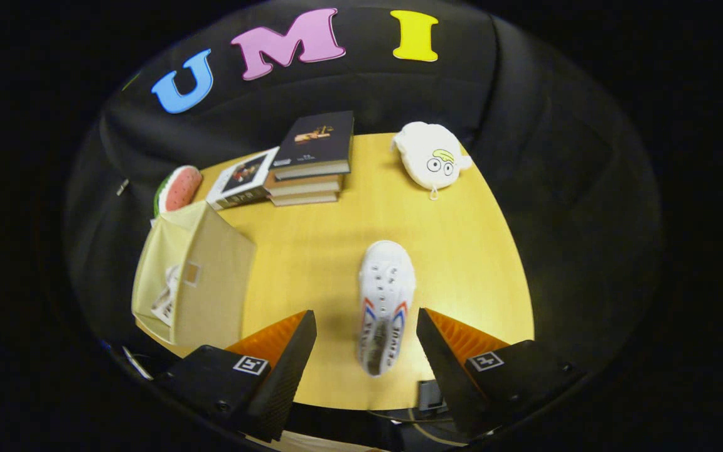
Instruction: Open the storage box then place both shoes into the box .Put the left shoe in first, then the right shoe, with the right side of both shoes facing outward in a uniform manner.
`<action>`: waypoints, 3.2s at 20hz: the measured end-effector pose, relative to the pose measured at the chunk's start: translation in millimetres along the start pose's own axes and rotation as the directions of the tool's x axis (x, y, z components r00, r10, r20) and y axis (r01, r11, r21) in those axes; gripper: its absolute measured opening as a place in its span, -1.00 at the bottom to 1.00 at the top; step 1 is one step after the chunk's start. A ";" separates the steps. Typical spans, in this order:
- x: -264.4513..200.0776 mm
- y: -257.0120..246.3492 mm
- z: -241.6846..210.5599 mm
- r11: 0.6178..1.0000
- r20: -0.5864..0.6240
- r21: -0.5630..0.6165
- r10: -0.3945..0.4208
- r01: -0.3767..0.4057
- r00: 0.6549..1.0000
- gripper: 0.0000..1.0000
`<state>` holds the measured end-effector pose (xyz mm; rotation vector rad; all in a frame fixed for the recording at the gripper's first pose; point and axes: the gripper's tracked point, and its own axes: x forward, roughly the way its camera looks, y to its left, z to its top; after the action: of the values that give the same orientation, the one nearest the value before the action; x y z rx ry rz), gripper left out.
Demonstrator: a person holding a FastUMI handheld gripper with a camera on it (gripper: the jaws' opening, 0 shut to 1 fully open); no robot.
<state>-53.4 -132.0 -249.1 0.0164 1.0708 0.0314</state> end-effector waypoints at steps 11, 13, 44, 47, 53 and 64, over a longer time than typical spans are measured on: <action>87.0 -41.9 -64.5 1.000 -0.183 -0.005 0.030 -0.031 0.983 0.95; 94.5 -38.0 -57.2 0.997 -0.178 0.049 0.060 -0.052 0.982 0.95; 86.1 10.7 -38.9 0.895 -0.123 0.390 0.283 -0.216 0.951 -0.86; 56.1 31.8 -20.2 0.888 -0.088 0.395 0.289 -0.233 0.953 -0.86; -7.8 97.8 29.0 0.891 -0.005 0.341 0.319 -0.298 0.948 -0.86; -58.9 248.4 63.6 0.844 0.048 0.310 0.446 -0.438 0.894 -0.86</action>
<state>-30.1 114.3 -159.8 0.5571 1.0703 0.2806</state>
